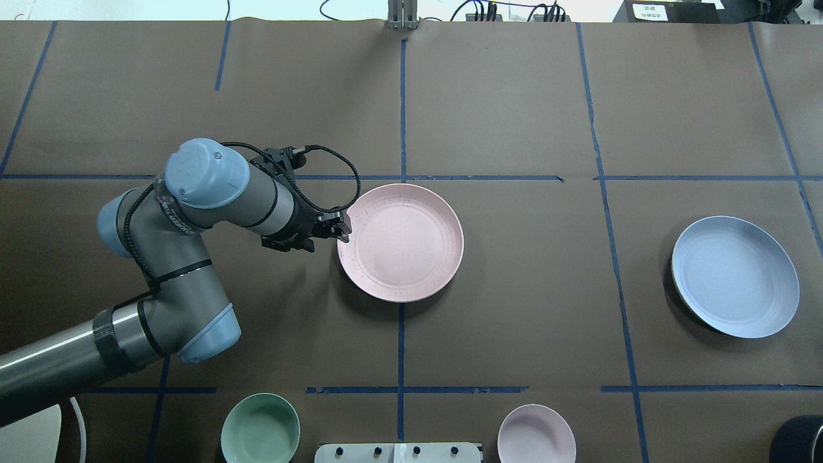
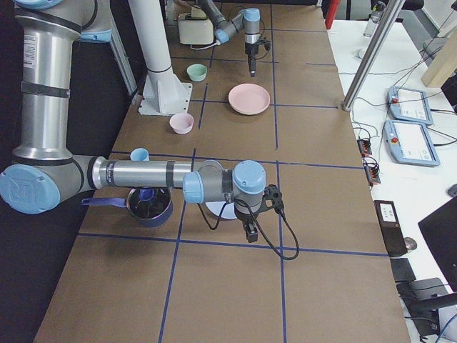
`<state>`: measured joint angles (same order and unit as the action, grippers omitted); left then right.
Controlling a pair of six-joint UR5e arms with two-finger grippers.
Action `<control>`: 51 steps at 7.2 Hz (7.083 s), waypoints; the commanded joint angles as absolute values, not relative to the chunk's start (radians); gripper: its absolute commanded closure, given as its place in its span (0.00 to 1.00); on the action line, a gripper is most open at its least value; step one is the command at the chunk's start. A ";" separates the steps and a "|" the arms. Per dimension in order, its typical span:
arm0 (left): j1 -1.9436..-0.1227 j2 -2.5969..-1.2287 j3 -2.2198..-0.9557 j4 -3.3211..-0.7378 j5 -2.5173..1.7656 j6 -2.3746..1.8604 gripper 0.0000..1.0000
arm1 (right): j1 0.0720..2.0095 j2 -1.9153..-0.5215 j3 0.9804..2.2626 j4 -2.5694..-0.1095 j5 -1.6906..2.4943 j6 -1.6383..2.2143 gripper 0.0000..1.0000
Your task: Stack three plates with pink and blue
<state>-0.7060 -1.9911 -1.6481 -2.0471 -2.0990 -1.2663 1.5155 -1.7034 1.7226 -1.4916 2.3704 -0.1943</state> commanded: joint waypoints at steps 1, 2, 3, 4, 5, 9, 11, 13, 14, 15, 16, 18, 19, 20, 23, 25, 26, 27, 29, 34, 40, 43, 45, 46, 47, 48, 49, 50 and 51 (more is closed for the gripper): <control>-0.929 -1.782 -1.692 -2.034 -2.259 -0.887 0.00 | 1.503 -1.697 1.724 -1.490 2.385 -0.158 0.00; -1.028 -1.666 -1.712 -2.033 -2.307 -0.698 0.00 | 1.503 -1.686 1.724 -1.489 2.385 -0.132 0.00; -1.169 -1.561 -1.710 -2.013 -2.391 -0.485 0.00 | 1.502 -1.681 1.724 -1.489 2.385 -0.124 0.00; -1.299 -1.492 -1.706 -1.952 -2.448 -0.265 0.00 | 1.502 -1.681 1.724 -1.491 2.385 -0.124 0.00; -1.377 -1.467 -1.724 -1.819 -2.448 -0.115 0.00 | 1.502 -1.681 1.724 -1.491 2.385 -0.124 0.00; -1.555 -1.393 -1.762 -1.554 -2.444 0.034 0.00 | 1.468 -1.696 1.717 -1.486 2.384 -0.004 0.00; -1.555 -1.388 -1.766 -1.559 -2.448 0.035 0.00 | 1.357 -1.773 1.633 -1.119 2.376 0.316 0.01; -1.555 -1.388 -1.766 -1.559 -2.447 0.037 0.00 | 1.229 -1.775 1.469 -0.684 2.361 0.643 0.01; -1.557 -1.388 -1.766 -1.560 -2.447 0.037 0.00 | 1.188 -1.775 1.456 -0.642 2.346 0.664 0.01; -1.557 -1.388 -1.767 -1.560 -2.447 0.037 0.00 | 1.160 -1.776 1.456 -0.640 2.345 0.663 0.01; -1.557 -1.387 -1.770 -1.560 -2.447 0.037 0.00 | 1.135 -1.788 1.454 -0.638 2.344 0.661 0.09; -1.559 -1.387 -1.772 -1.560 -2.447 0.037 0.00 | 1.108 -1.796 1.454 -0.638 2.327 0.660 0.56; -1.562 -1.387 -1.773 -1.560 -2.448 0.037 0.00 | 1.097 -1.795 1.454 -0.638 2.321 0.660 0.73; -1.562 -1.387 -1.773 -1.560 -2.448 0.037 0.00 | 1.097 -1.795 1.457 -0.637 2.324 0.660 0.92; -1.562 -1.387 -1.773 -1.559 -2.448 0.037 0.00 | 1.100 -1.787 1.492 -0.638 2.394 0.708 1.00; -1.562 -1.387 -1.775 -1.560 -2.450 0.035 0.00 | 1.121 -1.772 1.587 -0.643 2.476 0.834 1.00; -1.562 -1.387 -1.775 -1.559 -2.451 0.034 0.00 | 1.121 -1.722 1.632 -0.641 2.479 0.951 1.00; -1.562 -1.387 -1.776 -1.559 -2.453 0.029 0.00 | 1.105 -1.619 1.649 -0.650 2.471 1.092 1.00; -1.562 -1.387 -1.776 -1.559 -2.454 0.025 0.00 | 0.943 -1.417 1.649 -0.684 2.397 1.315 1.00; -1.560 -1.390 -1.775 -1.559 -2.456 0.021 0.00 | 0.556 -1.091 1.645 -1.018 1.946 1.425 1.00; -1.560 -1.390 -1.772 -1.559 -2.450 0.023 0.00 | 0.662 -1.104 1.695 -1.173 2.043 1.312 0.00; -1.559 -1.390 -1.755 -1.555 -2.442 0.025 0.00 | 0.899 -1.164 1.694 -1.434 2.168 0.798 0.00; -1.560 -1.390 -1.749 -1.560 -2.439 0.034 0.00 | 1.146 -1.300 1.687 -1.495 2.282 0.399 0.00; -1.560 -1.390 -1.749 -1.575 -2.434 0.034 0.00 | 1.260 -1.390 1.713 -1.549 2.290 0.182 0.00; -1.560 -1.388 -1.749 -1.572 -2.431 0.035 0.00 | 1.369 -1.490 1.724 -1.561 2.321 -0.007 0.00; -1.560 -1.359 -1.776 -1.574 -2.433 0.037 0.00 | 1.482 -1.581 1.729 -1.562 2.333 -0.112 0.00; -1.559 -1.358 -1.788 -1.574 -2.433 0.037 0.00 | 1.532 -1.668 1.730 -1.559 2.333 -0.132 0.00; -1.559 -1.356 -1.789 -1.571 -2.437 0.037 0.00 | 1.537 -1.727 1.729 -1.548 2.323 -0.129 0.00; -1.560 -1.345 -1.790 -1.571 -2.442 0.037 0.00 | 1.537 -1.730 1.733 -1.545 2.324 -0.118 0.00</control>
